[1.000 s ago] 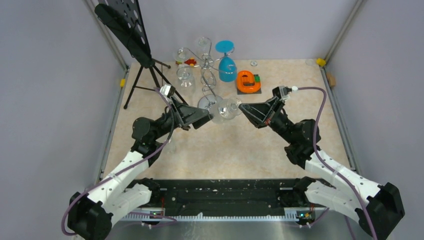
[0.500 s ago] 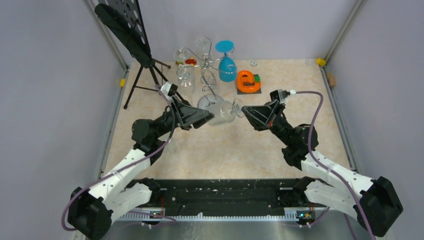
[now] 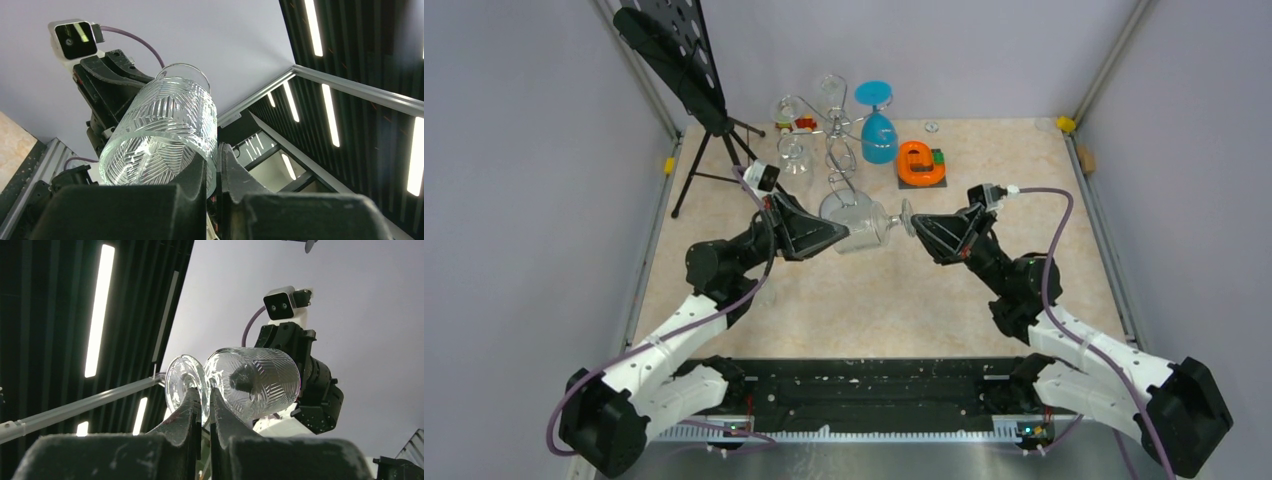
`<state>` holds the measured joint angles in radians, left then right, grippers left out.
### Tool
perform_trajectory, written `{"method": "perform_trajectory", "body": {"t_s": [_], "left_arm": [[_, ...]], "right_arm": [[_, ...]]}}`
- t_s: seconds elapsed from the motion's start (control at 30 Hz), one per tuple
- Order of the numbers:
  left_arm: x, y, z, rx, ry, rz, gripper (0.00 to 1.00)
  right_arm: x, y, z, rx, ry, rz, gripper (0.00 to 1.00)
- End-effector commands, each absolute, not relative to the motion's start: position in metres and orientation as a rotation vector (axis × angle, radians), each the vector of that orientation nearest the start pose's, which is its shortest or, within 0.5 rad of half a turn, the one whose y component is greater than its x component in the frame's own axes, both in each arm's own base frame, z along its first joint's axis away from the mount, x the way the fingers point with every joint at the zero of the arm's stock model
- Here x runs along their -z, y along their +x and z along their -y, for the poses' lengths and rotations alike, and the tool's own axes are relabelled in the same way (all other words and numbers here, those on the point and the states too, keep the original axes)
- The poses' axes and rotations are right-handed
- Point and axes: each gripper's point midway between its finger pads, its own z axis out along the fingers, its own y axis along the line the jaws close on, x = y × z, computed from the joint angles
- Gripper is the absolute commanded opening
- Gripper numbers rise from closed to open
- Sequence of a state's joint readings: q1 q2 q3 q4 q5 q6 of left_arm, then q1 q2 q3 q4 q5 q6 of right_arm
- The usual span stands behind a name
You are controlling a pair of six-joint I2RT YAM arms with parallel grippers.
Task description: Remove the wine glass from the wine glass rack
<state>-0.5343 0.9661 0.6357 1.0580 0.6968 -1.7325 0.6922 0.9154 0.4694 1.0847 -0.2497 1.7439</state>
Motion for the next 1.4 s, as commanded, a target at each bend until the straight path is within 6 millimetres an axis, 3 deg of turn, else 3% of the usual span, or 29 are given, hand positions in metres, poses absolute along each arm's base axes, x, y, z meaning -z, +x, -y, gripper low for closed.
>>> {"method": "perform_trajectory", "body": {"t_s": [0.0, 0.03, 0.23, 0.33, 0.37, 0.47, 0.57, 0.7, 0.8, 0.93, 1.2, 1.37], "left_arm": [[-0.464, 0.119, 0.240, 2.255, 0.260, -1.195, 0.00], [-0.462, 0.121, 0.241, 2.238, 0.252, -1.205, 0.00], [-0.448, 0.140, 0.245, 2.052, 0.200, -1.256, 0.00], [-0.440, 0.151, 0.246, 1.930, 0.176, -1.324, 0.00], [-0.443, 0.153, 0.246, 1.886, 0.178, -1.348, 0.00], [-0.421, 0.166, 0.248, 1.736, 0.172, -1.487, 0.00], [-0.400, 0.179, 0.244, 1.554, 0.170, -1.612, 0.00], [-0.346, 0.195, 0.225, 1.170, 0.307, -1.819, 0.00], [-0.298, 0.205, 0.198, 0.890, 0.316, -2.009, 0.00], [-0.277, 0.203, 0.184, 0.772, 0.354, -2.082, 0.00], [-0.254, 0.195, 0.158, 0.597, 0.409, -2.169, 0.00], [-0.239, 0.193, 0.170, 0.622, 0.441, -2.242, 0.00]], "right_arm": [[-0.435, 0.168, -0.244, -2.239, 0.279, -1.131, 0.00], [-0.437, 0.167, -0.247, -2.216, 0.247, -1.147, 0.05], [-0.416, 0.178, -0.260, -2.021, 0.194, -1.304, 0.61], [-0.402, 0.187, -0.259, -1.890, 0.190, -1.357, 0.73], [-0.397, 0.190, -0.258, -1.833, 0.183, -1.380, 0.74], [-0.370, 0.204, -0.251, -1.618, 0.204, -1.510, 0.75], [-0.339, 0.215, -0.230, -1.404, 0.275, -1.607, 0.75], [-0.303, 0.223, -0.191, -1.138, 0.376, -1.677, 0.78], [-0.290, 0.224, -0.161, -0.957, 0.409, -1.690, 0.80], [-0.285, 0.226, -0.133, -0.763, 0.412, -1.709, 0.80], [-0.262, 0.234, -0.129, -0.641, 0.391, -1.785, 0.80], [-0.252, 0.237, -0.136, -0.644, 0.384, -1.808, 0.80]]}}
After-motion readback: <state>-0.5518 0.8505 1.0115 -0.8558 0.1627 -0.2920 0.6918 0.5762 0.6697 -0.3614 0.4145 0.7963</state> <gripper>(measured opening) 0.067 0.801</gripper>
